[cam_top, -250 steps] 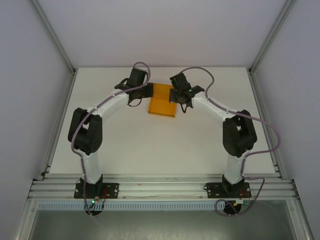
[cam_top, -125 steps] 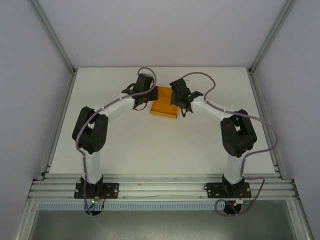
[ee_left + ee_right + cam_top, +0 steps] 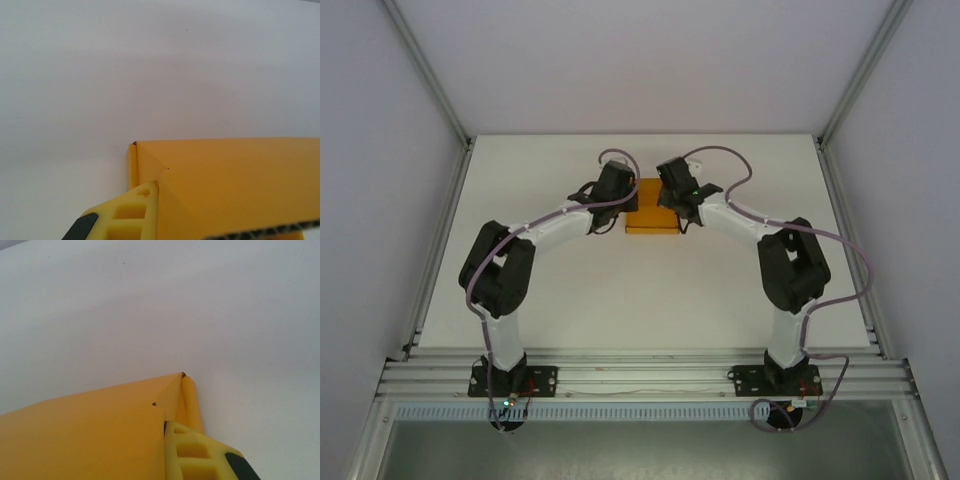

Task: Assemble paper box

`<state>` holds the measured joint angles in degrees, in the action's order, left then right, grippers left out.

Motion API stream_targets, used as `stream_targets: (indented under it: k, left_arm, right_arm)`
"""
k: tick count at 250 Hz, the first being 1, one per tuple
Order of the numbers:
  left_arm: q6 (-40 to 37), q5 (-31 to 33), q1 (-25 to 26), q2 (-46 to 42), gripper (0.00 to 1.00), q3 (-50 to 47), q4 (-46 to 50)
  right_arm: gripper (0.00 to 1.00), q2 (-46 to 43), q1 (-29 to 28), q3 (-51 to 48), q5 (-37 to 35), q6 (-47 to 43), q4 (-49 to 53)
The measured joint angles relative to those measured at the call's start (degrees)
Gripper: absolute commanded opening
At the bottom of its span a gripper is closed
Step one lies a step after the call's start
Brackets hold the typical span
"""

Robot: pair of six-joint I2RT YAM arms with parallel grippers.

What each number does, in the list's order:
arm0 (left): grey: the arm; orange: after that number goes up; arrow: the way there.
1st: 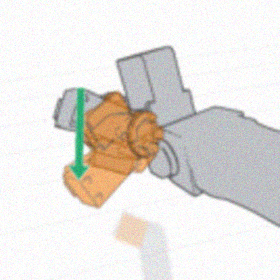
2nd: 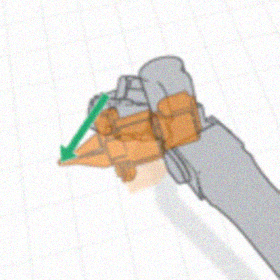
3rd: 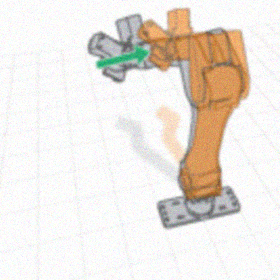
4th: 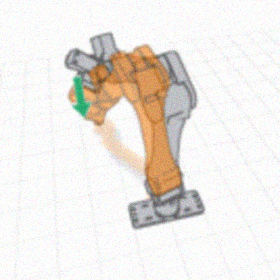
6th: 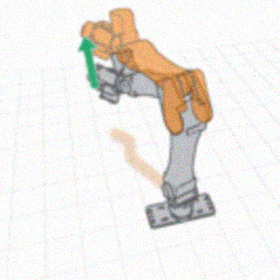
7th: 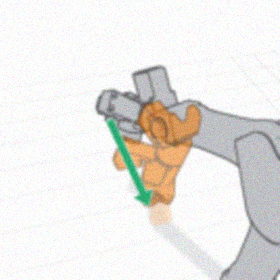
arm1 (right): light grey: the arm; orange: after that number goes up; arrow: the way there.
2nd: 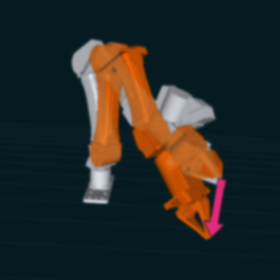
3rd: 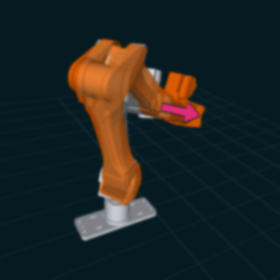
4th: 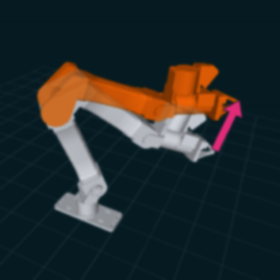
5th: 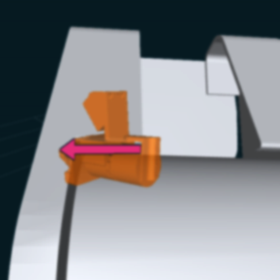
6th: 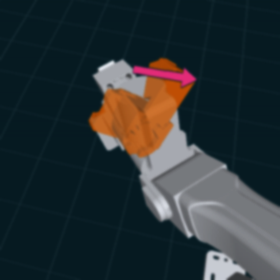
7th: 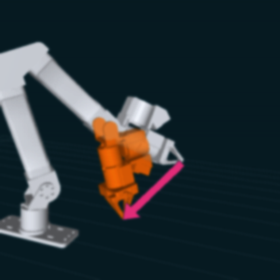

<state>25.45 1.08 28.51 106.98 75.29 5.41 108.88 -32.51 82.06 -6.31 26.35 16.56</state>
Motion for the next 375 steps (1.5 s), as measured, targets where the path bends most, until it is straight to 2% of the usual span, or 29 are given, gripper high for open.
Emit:
stream_targets:
  k: [52, 144, 187, 201, 212, 224, 241, 286, 291, 300, 338, 375]
  left_arm:
    - [0.0, 0.5, 0.3, -0.9, 0.00, -1.9, -1.1]
    - [-0.9, -1.0, 1.8, -5.6, 0.00, -11.1, -6.3]
    - [-0.9, -2.6, 1.9, -6.3, 0.07, -13.2, -7.4]
    - [-0.9, -3.2, 1.9, -6.4, 0.14, -13.5, -7.5]
    - [-0.9, -4.1, 1.9, -6.6, 0.26, -13.7, -7.3]
    - [-0.3, -5.6, 2.0, -6.8, 0.32, -14.3, -6.4]
    - [-0.2, -7.5, 2.5, -7.0, 0.46, -15.5, -4.5]
    - [-0.1, -12.0, 3.0, -11.2, 0.77, -17.1, 0.1]
    - [0.3, -12.5, 3.0, -11.9, 0.81, -17.2, 0.3]
    - [0.5, -13.0, 3.0, -13.7, 0.99, -17.3, 1.2]
    - [1.2, -12.3, 3.0, -20.8, 1.00, -16.3, 5.4]
    - [2.6, -10.8, 0.8, -21.7, 1.00, -10.2, 9.9]
  right_arm:
    - [0.00, -0.1, 0.0, -1.9, -0.2, -1.1, -1.7]
    - [0.00, -6.2, -1.7, -17.9, -2.8, -8.5, -17.0]
    - [0.00, -6.8, -2.1, -21.9, -3.3, -9.8, -22.6]
    - [0.00, -6.8, -2.2, -22.1, -3.6, -10.2, -23.1]
    - [0.00, -6.8, -2.2, -22.3, -3.9, -10.4, -23.2]
    - [0.00, -6.8, -2.2, -22.5, -4.1, -10.6, -23.4]
    - [0.00, -6.8, -2.3, -22.8, -4.4, -10.8, -23.7]
    - [0.00, -7.1, -2.6, -24.2, -4.9, -11.2, -25.3]
    - [0.00, -7.1, -2.6, -24.3, -4.9, -11.2, -25.4]
    - [0.00, -7.1, -2.6, -24.5, -5.1, -11.3, -25.7]
    - [0.00, -7.1, -2.8, -25.2, -5.3, -12.0, -26.7]
    - [0.00, -7.1, -2.9, -25.7, -5.3, -13.6, -27.6]
